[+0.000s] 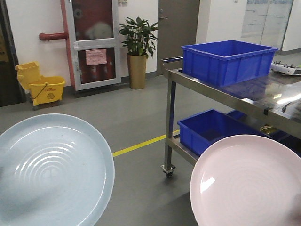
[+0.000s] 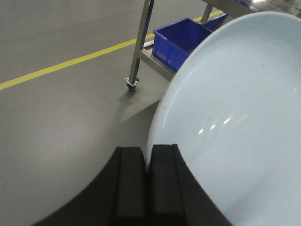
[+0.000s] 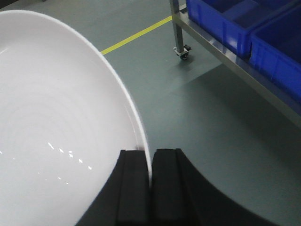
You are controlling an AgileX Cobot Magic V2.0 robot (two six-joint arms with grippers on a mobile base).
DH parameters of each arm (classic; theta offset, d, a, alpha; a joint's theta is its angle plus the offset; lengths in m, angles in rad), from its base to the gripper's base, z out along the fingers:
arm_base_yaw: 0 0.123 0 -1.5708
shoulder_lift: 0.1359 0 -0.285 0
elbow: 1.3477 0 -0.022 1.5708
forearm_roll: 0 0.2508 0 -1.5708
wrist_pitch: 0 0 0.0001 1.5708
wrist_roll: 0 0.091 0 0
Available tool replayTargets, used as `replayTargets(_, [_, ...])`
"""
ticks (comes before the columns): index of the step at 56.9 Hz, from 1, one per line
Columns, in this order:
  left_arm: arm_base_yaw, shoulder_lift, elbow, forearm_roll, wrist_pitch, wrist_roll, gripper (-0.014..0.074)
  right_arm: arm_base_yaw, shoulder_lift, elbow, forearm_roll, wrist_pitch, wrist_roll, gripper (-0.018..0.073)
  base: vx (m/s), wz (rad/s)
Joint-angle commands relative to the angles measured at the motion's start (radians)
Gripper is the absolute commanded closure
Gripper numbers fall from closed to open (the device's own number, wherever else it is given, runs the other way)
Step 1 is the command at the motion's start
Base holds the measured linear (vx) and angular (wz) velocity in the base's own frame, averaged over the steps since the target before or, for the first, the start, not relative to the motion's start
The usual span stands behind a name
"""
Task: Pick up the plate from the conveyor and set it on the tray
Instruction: 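Drive the base to the steel table holding both plates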
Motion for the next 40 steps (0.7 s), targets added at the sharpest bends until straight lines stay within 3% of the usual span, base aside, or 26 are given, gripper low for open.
replayTargets(1, [-0.005, -0.008, -0.029, -0.021, -0.080, -0.008, 0.0602, -0.005, -0.006, -0.030, 0.017, -0.079, -0.003, 0.0568, 0.50, -0.24])
replayTargets(40, [-0.005, -0.008, -0.029, -0.021, -0.080, -0.008, 0.0602, -0.005, -0.006, -0.030, 0.017, -0.079, -0.003, 0.0568, 0.51, -0.37])
